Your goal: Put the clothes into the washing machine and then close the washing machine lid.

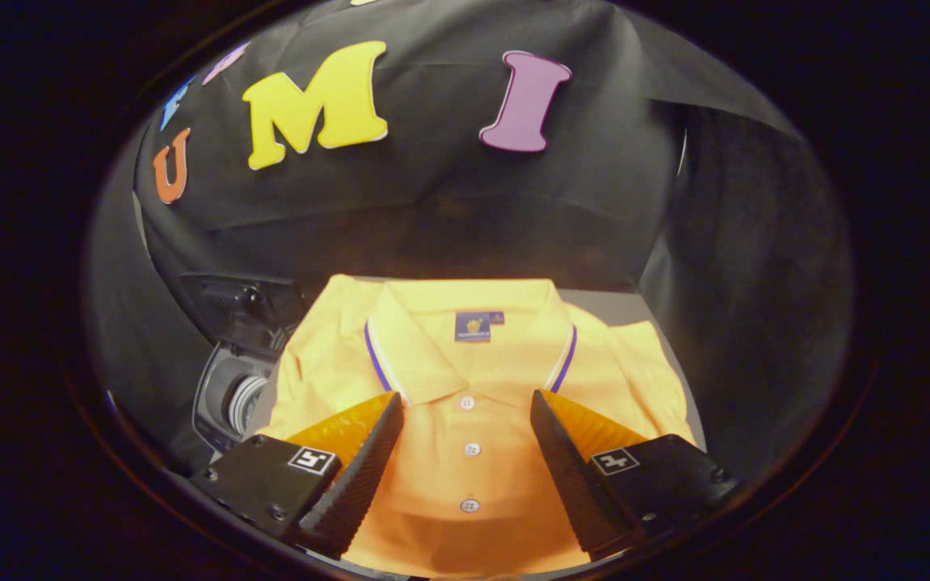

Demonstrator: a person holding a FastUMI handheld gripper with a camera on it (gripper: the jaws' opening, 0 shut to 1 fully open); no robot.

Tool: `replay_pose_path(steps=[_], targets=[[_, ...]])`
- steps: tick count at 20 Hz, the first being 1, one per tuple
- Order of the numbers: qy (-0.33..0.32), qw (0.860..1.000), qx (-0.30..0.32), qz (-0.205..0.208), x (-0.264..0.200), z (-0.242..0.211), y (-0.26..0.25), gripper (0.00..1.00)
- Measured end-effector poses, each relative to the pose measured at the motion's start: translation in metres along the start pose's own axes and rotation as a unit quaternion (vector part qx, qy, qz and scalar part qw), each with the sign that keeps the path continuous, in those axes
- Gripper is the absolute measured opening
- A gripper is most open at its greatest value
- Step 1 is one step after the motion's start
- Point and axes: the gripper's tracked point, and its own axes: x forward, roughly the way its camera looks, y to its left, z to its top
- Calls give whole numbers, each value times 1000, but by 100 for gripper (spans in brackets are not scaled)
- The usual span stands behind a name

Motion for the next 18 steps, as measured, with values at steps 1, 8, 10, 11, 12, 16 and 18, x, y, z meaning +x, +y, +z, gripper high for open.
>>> replay_pose_path(steps=[1, 8, 10, 11, 12, 16, 18], targets=[[25, 1000, 5, -4, 2, -12, -2, 99], [1, 1000, -11, 15, 1, -9, -4, 94], [4, 1000, -4, 18, 1, -8, -2, 87], [2, 1000, -2, 16, 3, -5, -3, 86], [-6, 1000, 5, 13, 4, -1, -4, 76], [-18, 1000, 8, 20, 6, -2, -1, 37], [-28, 999, 18, 29, 6, 3, 0, 18]])
